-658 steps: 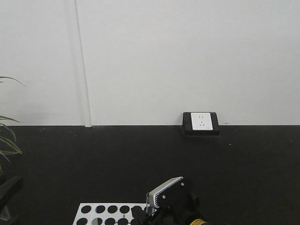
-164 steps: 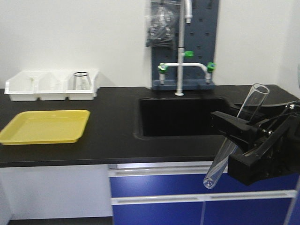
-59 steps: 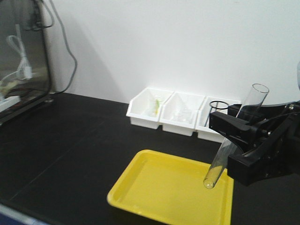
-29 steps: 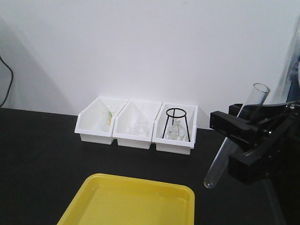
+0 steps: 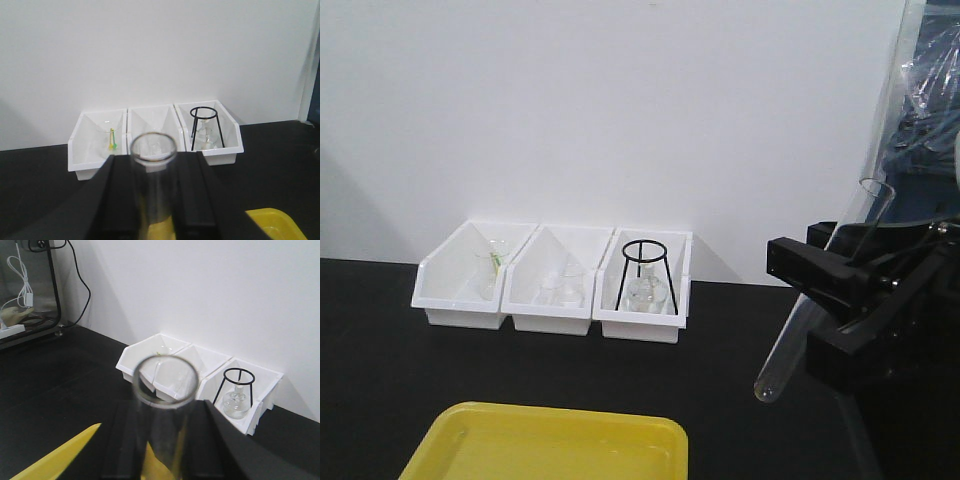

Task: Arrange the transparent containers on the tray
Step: 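Lower both grippers and lay the test tubes in the yellow tray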

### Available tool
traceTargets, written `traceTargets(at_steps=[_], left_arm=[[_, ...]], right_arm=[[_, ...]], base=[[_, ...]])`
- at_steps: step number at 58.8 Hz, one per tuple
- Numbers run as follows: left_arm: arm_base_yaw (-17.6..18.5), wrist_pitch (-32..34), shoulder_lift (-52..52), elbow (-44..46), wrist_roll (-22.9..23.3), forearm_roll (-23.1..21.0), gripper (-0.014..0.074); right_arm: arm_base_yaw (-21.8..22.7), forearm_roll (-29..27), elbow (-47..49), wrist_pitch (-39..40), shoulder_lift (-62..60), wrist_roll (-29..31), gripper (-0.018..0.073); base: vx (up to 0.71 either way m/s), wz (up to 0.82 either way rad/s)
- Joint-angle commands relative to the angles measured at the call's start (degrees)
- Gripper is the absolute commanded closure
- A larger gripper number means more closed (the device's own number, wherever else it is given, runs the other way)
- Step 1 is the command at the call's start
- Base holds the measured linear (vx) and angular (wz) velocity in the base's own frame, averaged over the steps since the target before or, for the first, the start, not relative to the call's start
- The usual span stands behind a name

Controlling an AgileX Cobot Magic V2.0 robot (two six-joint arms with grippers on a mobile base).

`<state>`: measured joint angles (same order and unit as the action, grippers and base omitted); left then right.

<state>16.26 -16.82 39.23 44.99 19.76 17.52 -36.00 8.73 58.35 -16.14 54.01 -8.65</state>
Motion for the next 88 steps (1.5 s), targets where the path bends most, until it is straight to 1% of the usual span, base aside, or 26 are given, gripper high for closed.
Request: traceTargets(at_steps=[1,26,72,79,88], left_arm=[[0.42,4.35,-0.13,1.97,0.03,-0.05,0.0468],[0.42,4.35,-0.13,1.97,0.03,-0.05,0.0468],[0.42,4.38,-0.13,1.97,0.03,-0.05,0.0468],[0.42,4.64,0.19,1.97,0.04,-0.05,0.0468],[0.26,4.78,3.20,1.97,0.04,0.00,0.0464]], right_arm=[[0.01,0.32,2.02,4.76,-0.73,0.49,0.0400],[0.01,0.32,2.02,4.76,-0.73,0.49,0.0400],[0.01,0.51,2.02,5.24,-0.73,0.22,0.0400],[0.01,0.45,2.02,5.24,0.02,-1.98,0.0400],[0.01,0.45,2.02,6.29,5.17,-5.24,0.0396]], base=[[0.06,-0.18],[0.04,-0.14],[0.00,0.00],[0.00,0.00],[0.00,0.00]])
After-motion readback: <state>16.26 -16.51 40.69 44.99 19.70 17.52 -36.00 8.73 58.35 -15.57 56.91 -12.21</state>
